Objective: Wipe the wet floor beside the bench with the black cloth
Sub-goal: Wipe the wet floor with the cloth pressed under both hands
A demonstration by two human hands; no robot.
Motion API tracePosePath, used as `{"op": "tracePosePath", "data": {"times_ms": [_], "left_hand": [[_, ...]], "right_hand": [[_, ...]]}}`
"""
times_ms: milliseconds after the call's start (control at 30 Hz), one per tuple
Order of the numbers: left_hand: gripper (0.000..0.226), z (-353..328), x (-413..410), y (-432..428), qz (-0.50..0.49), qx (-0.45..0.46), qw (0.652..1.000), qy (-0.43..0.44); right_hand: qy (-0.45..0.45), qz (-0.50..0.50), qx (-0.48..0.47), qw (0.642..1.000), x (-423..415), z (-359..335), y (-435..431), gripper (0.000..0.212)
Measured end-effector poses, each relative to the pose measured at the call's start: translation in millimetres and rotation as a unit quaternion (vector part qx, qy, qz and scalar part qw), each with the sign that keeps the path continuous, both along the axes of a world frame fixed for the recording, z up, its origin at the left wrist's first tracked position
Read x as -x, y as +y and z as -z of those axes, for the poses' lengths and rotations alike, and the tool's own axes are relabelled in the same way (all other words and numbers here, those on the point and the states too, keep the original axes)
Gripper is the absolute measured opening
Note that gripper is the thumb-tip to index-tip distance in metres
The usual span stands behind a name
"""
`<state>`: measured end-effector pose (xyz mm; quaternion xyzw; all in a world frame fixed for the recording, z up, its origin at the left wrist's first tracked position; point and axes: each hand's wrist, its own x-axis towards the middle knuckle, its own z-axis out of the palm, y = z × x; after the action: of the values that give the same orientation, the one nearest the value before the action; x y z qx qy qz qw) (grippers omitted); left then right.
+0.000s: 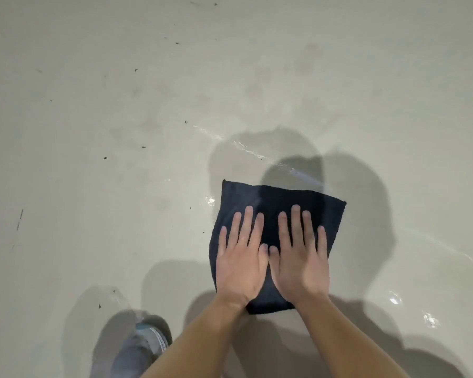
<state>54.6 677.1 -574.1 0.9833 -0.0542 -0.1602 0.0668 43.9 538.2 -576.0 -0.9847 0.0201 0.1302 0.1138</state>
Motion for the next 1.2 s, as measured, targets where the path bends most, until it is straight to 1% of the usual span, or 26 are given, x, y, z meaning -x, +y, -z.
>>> {"op": "tracePosePath", "data": {"times_ms": [100, 167, 233, 300, 367, 467, 567, 633, 733, 833, 900, 933, 1033, 1067, 1133, 1200], "left_hand": [[0.064, 0.6, -10.8, 27.4, -0.07, 0.008, 0.997, 0.004], [0.062, 0.9, -30.8, 40.1, -0.101, 0.025, 0.995, 0.001], [0.061, 0.6, -61.4, 49.0, -0.126, 0.045, 0.991, -0.013], [0.061, 1.7, -101.3, 54.7, -0.14, 0.061, 0.988, -0.021], [0.061, 4.3, -149.9, 55.6, -0.143, 0.062, 0.988, -0.023], [0.061, 4.7, -224.4, 43.8, -0.127, 0.055, 0.99, -0.022], [0.06, 6.0, -266.5, 13.7, -0.097, 0.04, 0.994, -0.026], [0.061, 7.9, -269.6, -11.4, -0.069, 0.029, 0.997, -0.033], [0.061, 10.0, -242.7, -41.2, -0.021, 0.043, 0.998, -0.038], [0.061, 8.8, -185.7, -53.5, -0.002, 0.076, 0.996, -0.054], [0.06, 6.3, -135.8, -50.0, -0.015, 0.09, 0.994, -0.051], [0.06, 5.5, -111.7, -44.5, -0.03, 0.085, 0.995, -0.047], [0.061, 2.6, -52.6, -11.2, -0.04, 0.027, 0.999, -0.018], [0.061, 1.8, -41.8, 4.5, -0.047, 0.027, 0.999, -0.007], [0.062, 0.8, -40.0, 34.7, -0.073, 0.028, 0.997, 0.006], [0.063, 0.2, -53.4, 56.3, -0.106, 0.01, 0.994, 0.003]], "right_hand": [[0.01, -0.083, 0.015, 0.996, -28.1, -0.4, 27.1, 0.069], [0.002, -0.114, 0.02, 0.993, -54.3, 1.3, 36.9, 0.069], [-0.017, -0.126, -0.001, 0.992, -90.0, 3.5, 43.0, 0.068], [-0.033, -0.132, -0.023, 0.99, -132.4, 4.8, 46.9, 0.069], [-0.043, -0.128, -0.015, 0.991, -179.5, 9.6, 47.9, 0.069], [-0.084, -0.095, -0.005, 0.992, -244.5, 10.9, 38.3, 0.067], [-0.028, -0.071, 0.002, 0.997, -285.3, 11.6, 8.1, 0.068], [-0.033, -0.041, 0.009, 0.999, -283.0, 11.9, -15.7, 0.069], [-0.036, 0.016, 0.006, 0.999, -243.1, 11.7, -42.9, 0.069], [-0.039, 0.047, 0.005, 0.998, -182.6, 6.9, -49.0, 0.07], [-0.024, 0.056, 0.007, 0.998, -137.8, 2.6, -38.6, 0.07], [-0.011, 0.053, 0.011, 0.998, -115.5, 1.8, -29.9, 0.07], [0.026, 0.018, 0.003, 1.0, -61.5, -0.2, 3.9, 0.067], [0.03, 0.005, -0.005, 1.0, -51.8, -0.5, 15.4, 0.067], [0.028, -0.025, -0.011, 0.999, -48.2, 0.6, 35.8, 0.068], [0.022, -0.082, -0.004, 0.996, -63.5, -0.2, 52.5, 0.069]]}}
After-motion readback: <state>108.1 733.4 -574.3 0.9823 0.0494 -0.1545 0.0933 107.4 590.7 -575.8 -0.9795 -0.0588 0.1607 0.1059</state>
